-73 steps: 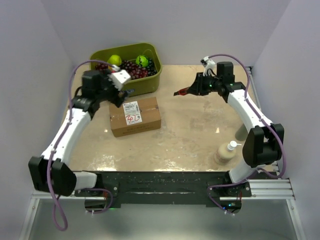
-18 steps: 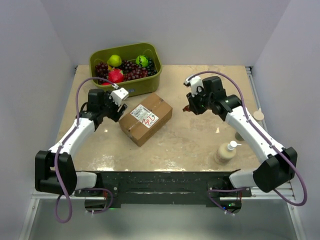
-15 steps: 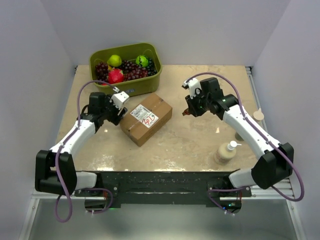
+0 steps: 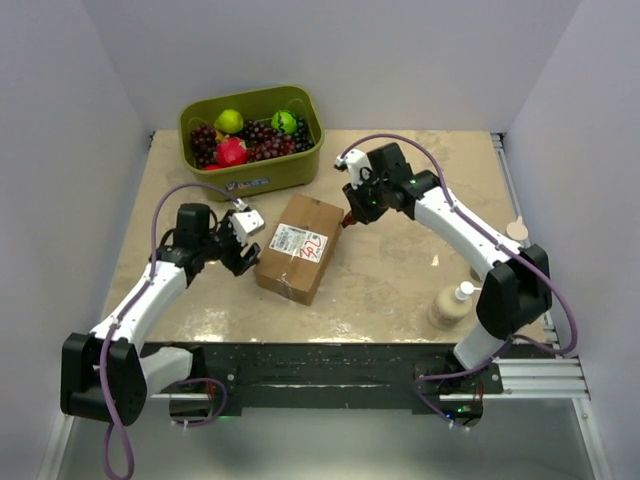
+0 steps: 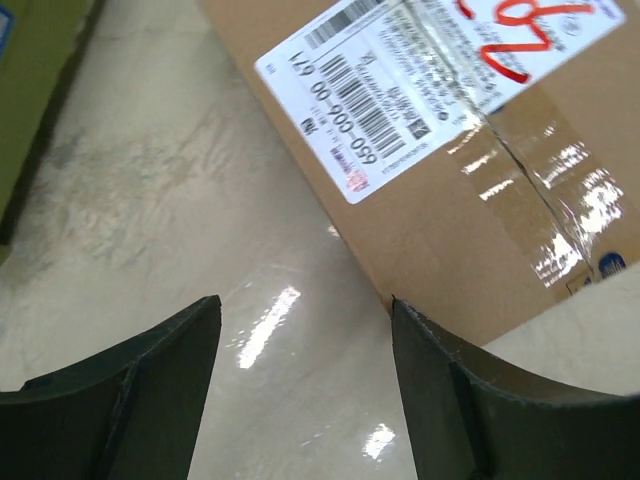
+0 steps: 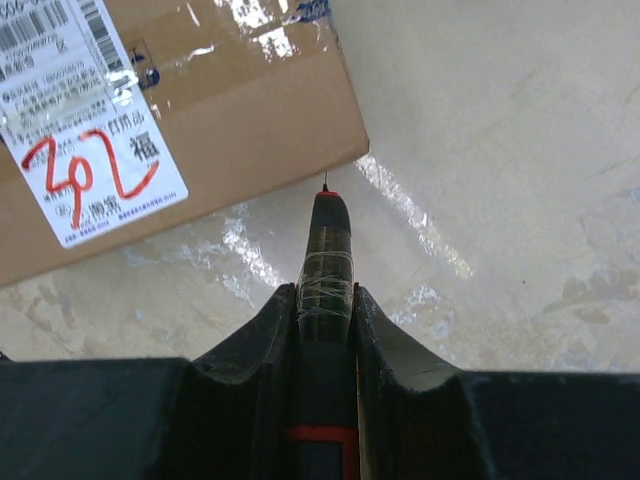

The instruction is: Unpack the express box

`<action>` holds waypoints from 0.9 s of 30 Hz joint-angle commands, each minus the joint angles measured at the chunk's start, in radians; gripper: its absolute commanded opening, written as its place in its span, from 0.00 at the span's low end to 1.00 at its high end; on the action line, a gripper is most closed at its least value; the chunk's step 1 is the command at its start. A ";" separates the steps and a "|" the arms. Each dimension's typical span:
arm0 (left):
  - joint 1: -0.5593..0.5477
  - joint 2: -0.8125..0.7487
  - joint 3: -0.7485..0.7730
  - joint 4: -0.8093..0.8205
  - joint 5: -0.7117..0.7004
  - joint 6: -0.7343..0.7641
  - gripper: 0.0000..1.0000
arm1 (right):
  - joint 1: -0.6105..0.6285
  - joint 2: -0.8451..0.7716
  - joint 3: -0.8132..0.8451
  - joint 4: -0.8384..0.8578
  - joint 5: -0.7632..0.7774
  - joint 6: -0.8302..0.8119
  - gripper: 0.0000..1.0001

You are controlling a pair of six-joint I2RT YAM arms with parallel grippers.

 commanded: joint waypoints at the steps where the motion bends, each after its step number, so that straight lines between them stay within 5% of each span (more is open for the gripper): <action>1: -0.015 -0.046 -0.037 -0.077 0.204 0.037 0.74 | 0.041 0.020 0.097 0.051 0.007 -0.013 0.00; 8: -0.033 -0.070 -0.045 -0.139 0.321 0.077 0.76 | 0.147 0.100 0.176 0.073 0.020 -0.024 0.00; 18: -0.035 -0.067 0.147 -0.566 0.307 0.484 0.77 | 0.236 0.322 0.474 0.126 0.043 -0.018 0.00; 23: -0.035 -0.058 0.210 -0.722 0.225 0.695 0.80 | 0.230 0.223 0.419 0.119 0.103 -0.058 0.00; 27: -0.038 -0.138 0.169 -0.599 0.186 0.888 0.88 | 0.195 0.076 0.263 0.094 0.112 -0.056 0.00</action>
